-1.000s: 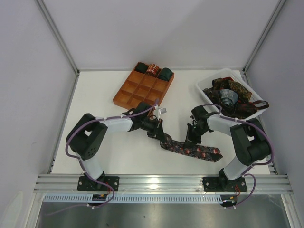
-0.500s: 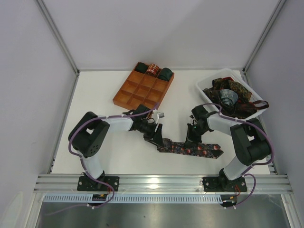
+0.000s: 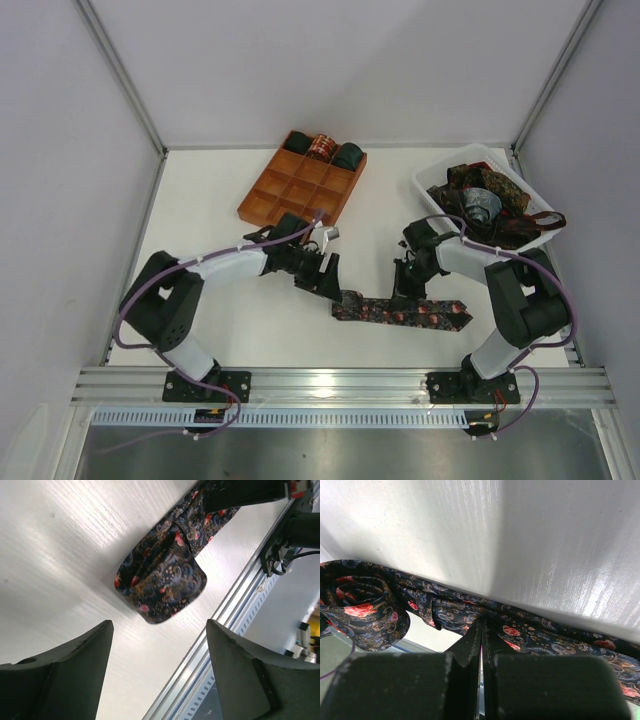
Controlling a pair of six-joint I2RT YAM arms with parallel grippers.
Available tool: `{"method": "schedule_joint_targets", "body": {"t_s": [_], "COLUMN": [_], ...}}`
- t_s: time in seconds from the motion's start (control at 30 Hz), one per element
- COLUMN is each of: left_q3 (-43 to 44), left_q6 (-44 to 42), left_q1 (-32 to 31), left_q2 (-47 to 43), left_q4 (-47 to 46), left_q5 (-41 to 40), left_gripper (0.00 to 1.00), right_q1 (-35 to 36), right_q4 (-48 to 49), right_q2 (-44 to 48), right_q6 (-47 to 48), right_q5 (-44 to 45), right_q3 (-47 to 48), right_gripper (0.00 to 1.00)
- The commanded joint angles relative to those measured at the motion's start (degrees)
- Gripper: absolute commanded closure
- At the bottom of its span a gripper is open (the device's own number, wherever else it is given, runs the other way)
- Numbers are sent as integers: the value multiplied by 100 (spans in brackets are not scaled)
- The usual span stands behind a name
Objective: Roll the ties
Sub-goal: Roll the tie
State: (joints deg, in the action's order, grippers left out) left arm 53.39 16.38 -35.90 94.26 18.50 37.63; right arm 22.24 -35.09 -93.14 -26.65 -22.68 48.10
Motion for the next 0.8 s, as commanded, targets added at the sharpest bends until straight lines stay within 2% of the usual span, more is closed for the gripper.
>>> {"method": "schedule_joint_targets", "body": {"t_s": [0.0, 0.07, 0.1, 0.13, 0.2, 0.23, 0.27, 0.43, 0.53, 0.77], "left_q3": [84, 137, 215, 268, 478, 549, 620, 1182, 1253, 1640], "left_q6": [-346, -626, -749, -1081, -1592, -2229, -2523, -3884, -4527, -4794], "left_q1": [57, 48, 39, 31, -92, -180, -355, -637, -883, -1121], "left_q2": [-715, -1084, -1303, -1392, -1515, -1568, -1577, -937, -655, 233], "left_q4": [276, 373, 373, 347, 408, 496, 549, 1074, 1051, 1077], "left_q5": [-440, -607, -633, -634, -791, -914, -1089, -1047, -1046, -1038], "left_gripper": [20, 16, 6, 0, 0, 0, 0, 0, 0, 0], "right_q1": [-27, -18, -18, -27, -27, -18, -27, -35, -53, -70], "right_q4": [-33, -59, -68, -85, -147, -156, -173, -305, -358, -384], "right_q2": [-2, -19, -28, -37, -28, -20, 6, 199, 358, 771], "right_q6": [266, 336, 406, 450, 521, 573, 591, 644, 618, 494], "right_q5": [220, 159, 141, 149, 141, 115, 53, -53, -114, -501], "right_q3": [191, 218, 226, 235, 270, 270, 288, 428, 446, 429], "right_gripper": [98, 93, 92, 92, 91, 92, 91, 91, 91, 91]}}
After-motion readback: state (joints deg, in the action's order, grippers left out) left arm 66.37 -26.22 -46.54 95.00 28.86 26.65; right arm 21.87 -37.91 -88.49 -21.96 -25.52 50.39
